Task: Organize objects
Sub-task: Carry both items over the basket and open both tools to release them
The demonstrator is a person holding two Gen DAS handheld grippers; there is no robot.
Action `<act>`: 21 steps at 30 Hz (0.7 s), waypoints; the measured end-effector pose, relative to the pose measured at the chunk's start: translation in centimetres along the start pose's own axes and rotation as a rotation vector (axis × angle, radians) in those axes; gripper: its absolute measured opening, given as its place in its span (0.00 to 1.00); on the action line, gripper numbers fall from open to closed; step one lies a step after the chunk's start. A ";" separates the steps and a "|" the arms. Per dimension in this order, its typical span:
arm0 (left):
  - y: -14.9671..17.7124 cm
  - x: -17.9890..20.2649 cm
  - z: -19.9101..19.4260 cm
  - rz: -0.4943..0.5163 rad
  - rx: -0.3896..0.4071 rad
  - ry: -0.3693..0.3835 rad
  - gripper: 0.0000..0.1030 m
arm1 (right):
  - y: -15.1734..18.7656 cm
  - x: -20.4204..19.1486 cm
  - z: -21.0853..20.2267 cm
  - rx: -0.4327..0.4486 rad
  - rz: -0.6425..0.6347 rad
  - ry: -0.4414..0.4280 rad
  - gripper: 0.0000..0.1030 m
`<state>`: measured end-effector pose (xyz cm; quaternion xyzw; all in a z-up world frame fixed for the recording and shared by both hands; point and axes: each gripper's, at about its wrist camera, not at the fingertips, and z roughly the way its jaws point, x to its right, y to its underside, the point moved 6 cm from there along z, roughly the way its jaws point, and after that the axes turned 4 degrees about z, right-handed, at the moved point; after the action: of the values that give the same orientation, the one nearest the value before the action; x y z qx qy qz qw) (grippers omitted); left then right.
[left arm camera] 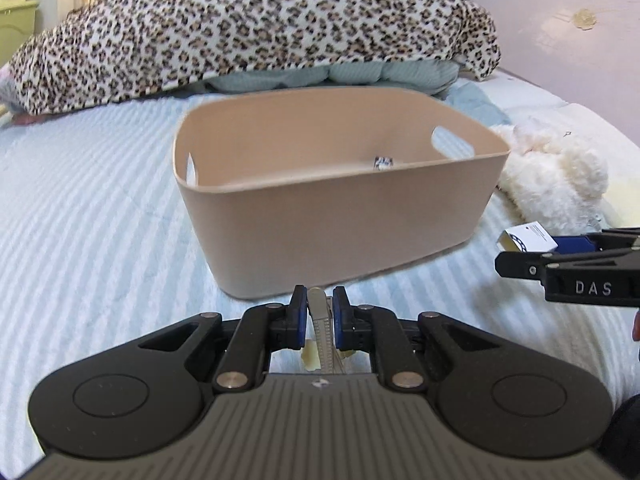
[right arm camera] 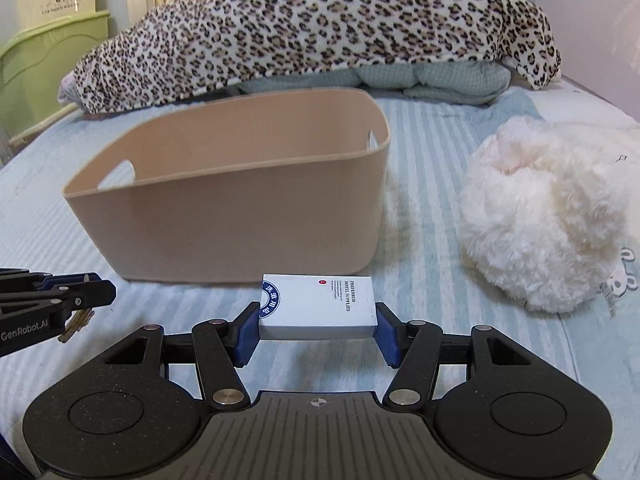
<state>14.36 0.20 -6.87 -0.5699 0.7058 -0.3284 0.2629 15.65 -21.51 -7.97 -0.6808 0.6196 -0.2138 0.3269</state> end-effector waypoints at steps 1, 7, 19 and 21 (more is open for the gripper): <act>-0.4 0.0 -0.4 0.003 0.009 0.000 0.14 | -0.2 -0.1 -0.3 0.010 0.001 -0.003 0.54; -3.2 -0.3 -2.4 0.006 0.075 -0.003 0.14 | -2.8 -0.8 -2.1 0.081 0.001 -0.036 0.54; -11.0 -2.1 -2.3 0.000 0.211 -0.071 0.14 | -10.2 -3.2 -2.1 0.207 -0.037 -0.053 0.54; -12.1 -2.1 -1.4 0.011 0.214 -0.088 0.14 | -11.1 -3.7 -1.4 0.215 -0.043 -0.048 0.54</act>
<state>21.43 0.89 3.24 -0.5485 0.6578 -0.3750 0.3547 21.93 -17.92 1.32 -0.6599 0.5705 -0.2694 0.4081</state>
